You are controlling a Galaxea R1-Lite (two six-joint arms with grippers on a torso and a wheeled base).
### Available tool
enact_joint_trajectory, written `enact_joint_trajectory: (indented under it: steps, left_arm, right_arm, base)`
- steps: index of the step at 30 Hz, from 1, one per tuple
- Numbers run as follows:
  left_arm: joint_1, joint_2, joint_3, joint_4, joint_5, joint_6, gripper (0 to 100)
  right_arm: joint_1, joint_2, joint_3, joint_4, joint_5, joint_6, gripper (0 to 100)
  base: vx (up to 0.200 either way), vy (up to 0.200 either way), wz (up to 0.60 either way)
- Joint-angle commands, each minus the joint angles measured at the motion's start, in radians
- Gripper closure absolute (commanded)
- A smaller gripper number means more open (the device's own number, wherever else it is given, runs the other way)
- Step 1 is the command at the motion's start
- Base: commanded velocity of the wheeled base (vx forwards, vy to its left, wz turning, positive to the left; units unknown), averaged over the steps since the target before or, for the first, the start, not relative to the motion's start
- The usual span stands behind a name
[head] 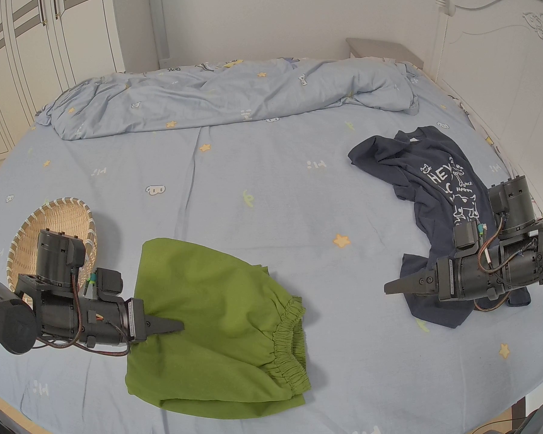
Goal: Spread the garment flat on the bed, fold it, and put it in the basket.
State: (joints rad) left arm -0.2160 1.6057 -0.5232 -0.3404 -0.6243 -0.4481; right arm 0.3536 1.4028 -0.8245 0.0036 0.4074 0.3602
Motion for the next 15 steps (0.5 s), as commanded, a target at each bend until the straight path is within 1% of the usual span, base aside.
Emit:
enact_joint_trajectory:
  steps: [1, 4, 9, 15]
  left_arm:
    - [0.003, -0.041, -0.003, 0.001, 0.000, 0.009, 100]
    - [-0.006, -0.043, -0.003, 0.009, 0.000, 0.009, 100]
    - [-0.040, -0.059, -0.014, 0.074, 0.000, 0.011, 100]
    - [-0.068, -0.061, -0.014, 0.086, 0.000, 0.012, 100]
  right_arm:
    - [0.008, -0.002, 0.001, 0.001, 0.001, 0.000, 0]
    - [0.008, -0.004, -0.001, 0.003, -0.001, 0.000, 0]
    - [0.008, -0.001, -0.001, 0.003, -0.001, 0.000, 0]
    - [0.008, -0.004, -0.001, 0.003, -0.001, 0.000, 0]
  base:
    - [0.000, 0.200, 0.00]
    - [0.000, 0.200, 0.00]
    - [0.000, 0.200, 0.00]
    - [0.000, 0.200, 0.00]
